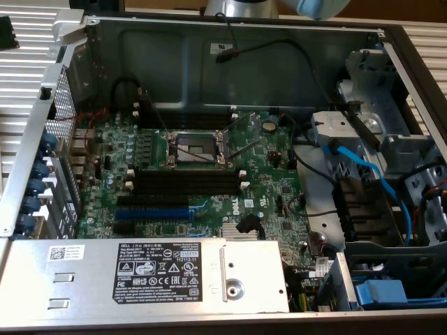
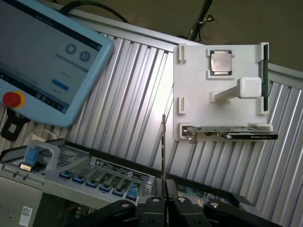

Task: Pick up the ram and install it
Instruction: 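Pick up the ram and move it above insertion slot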

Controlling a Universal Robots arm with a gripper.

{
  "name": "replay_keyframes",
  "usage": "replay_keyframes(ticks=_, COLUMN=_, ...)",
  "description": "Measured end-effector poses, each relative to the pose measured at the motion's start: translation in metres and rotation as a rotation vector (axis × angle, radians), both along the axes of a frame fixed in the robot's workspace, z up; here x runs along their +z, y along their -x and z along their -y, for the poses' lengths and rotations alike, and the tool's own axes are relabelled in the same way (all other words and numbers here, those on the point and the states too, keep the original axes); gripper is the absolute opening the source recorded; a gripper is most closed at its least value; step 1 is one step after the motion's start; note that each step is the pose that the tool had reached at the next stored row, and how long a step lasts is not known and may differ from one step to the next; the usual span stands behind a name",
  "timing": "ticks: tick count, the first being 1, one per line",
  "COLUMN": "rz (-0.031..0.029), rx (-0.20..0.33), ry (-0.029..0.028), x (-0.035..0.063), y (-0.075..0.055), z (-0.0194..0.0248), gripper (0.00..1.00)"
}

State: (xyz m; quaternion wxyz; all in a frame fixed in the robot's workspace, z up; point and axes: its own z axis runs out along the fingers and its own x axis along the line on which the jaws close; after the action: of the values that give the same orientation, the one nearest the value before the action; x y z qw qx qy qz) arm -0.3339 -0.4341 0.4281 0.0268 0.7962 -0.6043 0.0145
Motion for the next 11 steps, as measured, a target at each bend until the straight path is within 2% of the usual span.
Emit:
replay_keyframes(ticks=5, rz=-0.0001, rx=-0.019, ry=0.0000, x=0.0014, y=-0.0012, z=-0.0014, gripper=0.12)
replay_keyframes(ticks=11, rz=0.0000, rx=-0.090, ry=0.0001, x=0.0041, y=-0.0013, z=-0.0015, gripper=0.12)
